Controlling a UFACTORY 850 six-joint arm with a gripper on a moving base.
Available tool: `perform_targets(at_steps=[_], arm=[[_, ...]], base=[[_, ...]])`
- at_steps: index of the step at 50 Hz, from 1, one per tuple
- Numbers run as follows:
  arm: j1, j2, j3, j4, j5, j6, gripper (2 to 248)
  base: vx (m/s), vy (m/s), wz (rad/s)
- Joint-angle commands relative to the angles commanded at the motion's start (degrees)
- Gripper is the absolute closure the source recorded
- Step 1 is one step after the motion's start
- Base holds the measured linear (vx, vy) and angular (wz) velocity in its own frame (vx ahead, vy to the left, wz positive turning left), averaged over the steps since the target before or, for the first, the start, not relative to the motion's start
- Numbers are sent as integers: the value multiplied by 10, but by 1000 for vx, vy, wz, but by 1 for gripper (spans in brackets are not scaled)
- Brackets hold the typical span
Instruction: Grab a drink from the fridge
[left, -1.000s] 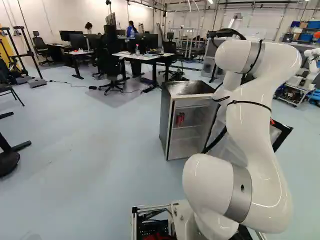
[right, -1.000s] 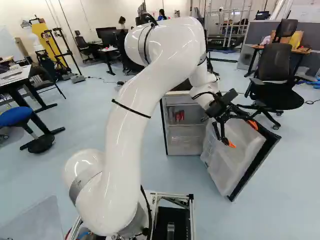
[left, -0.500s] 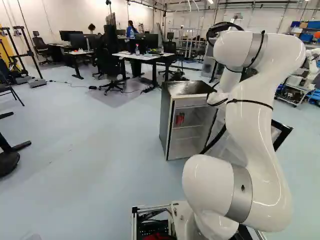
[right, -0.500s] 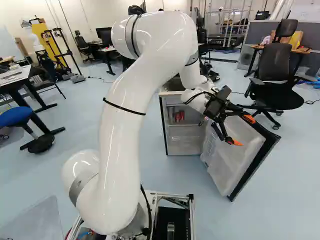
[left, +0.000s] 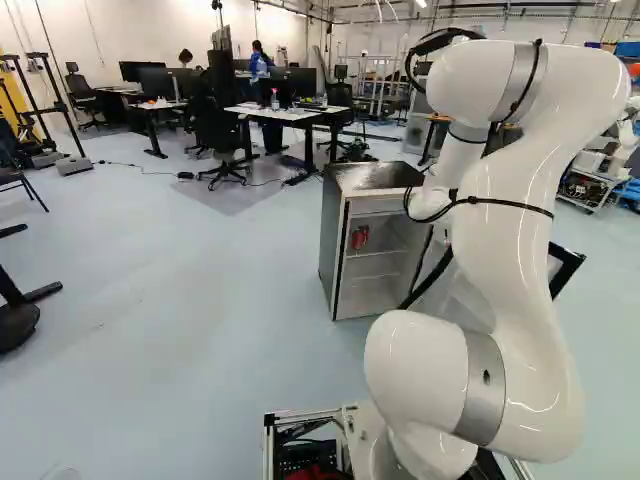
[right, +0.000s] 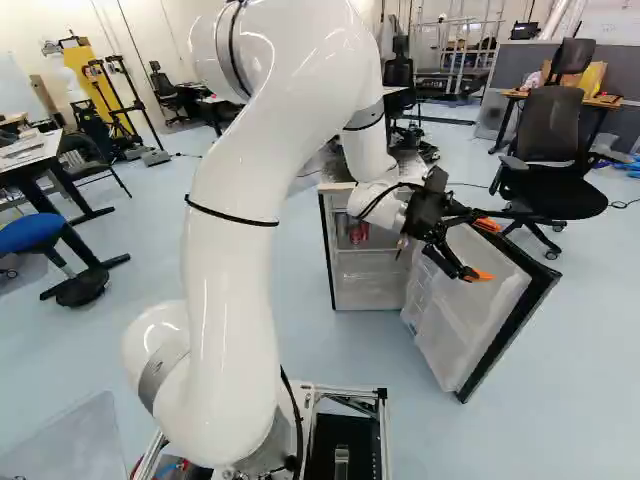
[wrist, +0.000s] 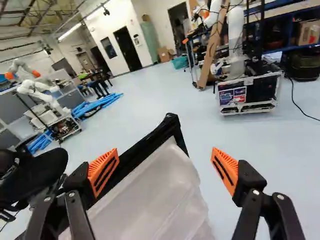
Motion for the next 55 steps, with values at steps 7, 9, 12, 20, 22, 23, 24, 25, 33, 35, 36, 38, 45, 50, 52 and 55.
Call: perform_targets(at_steps=[7,9,12,20,22,23,24,25,33,35,36,38,45,50,52,55], arm=[[1,17,28,-42,0,0,3],[2,22,36,-54,0,0,3],[1,28,46,-72,0,0,3],[-2,45,71,-121,0,0,3],[-2,49,78,-133,0,0,3],[-3,51,81,-139,0,0,3],[-3,53,84,-145,0,0,3],[-4,55,87,-151,0,0,3],[-9,70,109,-199,0,0,3],[-11,73,113,-211,0,0,3],[-12,75,116,-217,0,0,3],[-14,78,120,-229,0,0,3],[-21,88,134,-271,0,0,3],[-26,96,145,-301,0,0,3],[-29,99,150,-314,-2,0,3],[-32,103,156,-331,-4,0,3]], base=[[0,0,0],[0,0,0],[0,0,0],[0,0,0],[0,0,0],[0,0,0],[0,0,0],[0,0,0],[0,0,0],[0,0,0],[0,0,0],[0,0,0],[0,0,0],[0,0,0],[0,0,0],[0,0,0]])
